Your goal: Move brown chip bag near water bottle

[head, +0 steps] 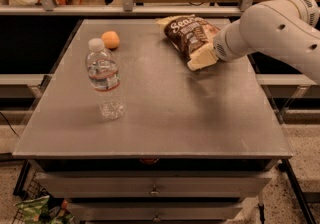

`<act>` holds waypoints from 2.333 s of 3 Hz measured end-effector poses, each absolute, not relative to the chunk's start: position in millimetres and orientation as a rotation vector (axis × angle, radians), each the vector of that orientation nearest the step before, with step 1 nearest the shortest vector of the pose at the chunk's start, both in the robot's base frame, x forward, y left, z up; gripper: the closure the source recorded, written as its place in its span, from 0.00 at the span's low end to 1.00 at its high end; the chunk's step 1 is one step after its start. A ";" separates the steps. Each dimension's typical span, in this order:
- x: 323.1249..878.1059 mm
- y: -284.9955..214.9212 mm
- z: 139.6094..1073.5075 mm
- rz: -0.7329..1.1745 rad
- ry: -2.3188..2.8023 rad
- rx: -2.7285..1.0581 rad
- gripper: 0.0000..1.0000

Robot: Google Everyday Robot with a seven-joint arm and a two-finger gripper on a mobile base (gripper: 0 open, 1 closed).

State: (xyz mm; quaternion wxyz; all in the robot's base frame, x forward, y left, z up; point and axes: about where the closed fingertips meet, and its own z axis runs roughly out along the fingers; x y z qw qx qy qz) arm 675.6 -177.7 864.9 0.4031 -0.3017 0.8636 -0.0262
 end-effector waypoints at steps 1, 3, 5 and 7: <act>673.8 -179.6 865.0 -0.083 2.158 -0.804 0.39; 673.3 -183.1 865.7 -0.138 2.128 -0.839 0.85; 667.3 -182.0 878.8 -0.175 2.108 -0.831 1.00; 616.7 -140.4 932.0 0.007 2.042 -0.753 1.00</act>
Offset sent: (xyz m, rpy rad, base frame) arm -0.0036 -0.0083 0.0024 -0.0704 -0.0543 0.0530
